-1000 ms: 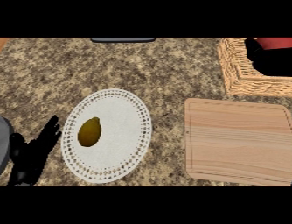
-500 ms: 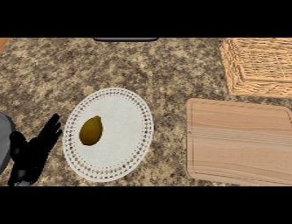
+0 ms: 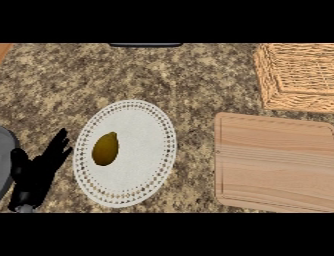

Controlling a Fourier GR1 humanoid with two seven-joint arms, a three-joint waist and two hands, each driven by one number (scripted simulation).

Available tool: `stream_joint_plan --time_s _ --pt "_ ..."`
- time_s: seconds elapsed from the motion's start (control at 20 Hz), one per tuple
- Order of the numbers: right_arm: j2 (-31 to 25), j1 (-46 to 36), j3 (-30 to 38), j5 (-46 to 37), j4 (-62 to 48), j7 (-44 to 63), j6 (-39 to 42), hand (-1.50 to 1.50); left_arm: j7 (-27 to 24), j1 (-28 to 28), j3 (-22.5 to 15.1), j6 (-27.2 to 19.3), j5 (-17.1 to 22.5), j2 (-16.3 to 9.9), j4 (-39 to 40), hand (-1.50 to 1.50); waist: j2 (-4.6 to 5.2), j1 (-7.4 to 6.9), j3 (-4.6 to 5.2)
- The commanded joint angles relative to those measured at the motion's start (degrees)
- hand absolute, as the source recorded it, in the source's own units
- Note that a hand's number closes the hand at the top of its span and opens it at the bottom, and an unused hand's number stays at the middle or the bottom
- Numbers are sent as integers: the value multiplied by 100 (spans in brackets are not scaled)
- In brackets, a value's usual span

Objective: Pick the bell pepper from the cutting board and place it in the basket

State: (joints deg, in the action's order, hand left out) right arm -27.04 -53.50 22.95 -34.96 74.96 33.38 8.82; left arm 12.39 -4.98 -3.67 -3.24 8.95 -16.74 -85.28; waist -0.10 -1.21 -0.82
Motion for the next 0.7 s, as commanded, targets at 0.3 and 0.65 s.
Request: stream_joint_plan --time_s 0.3,0.65 --pt "31 109 754 616 -1561 -1267 -723 150 43 -251 -219 -60 -250 255 648 0 75 23 79" --pt "-89 315 874 757 -2356 -2130 -919 150 231 -265 -46 22 -129 162 445 0 53 30 79"
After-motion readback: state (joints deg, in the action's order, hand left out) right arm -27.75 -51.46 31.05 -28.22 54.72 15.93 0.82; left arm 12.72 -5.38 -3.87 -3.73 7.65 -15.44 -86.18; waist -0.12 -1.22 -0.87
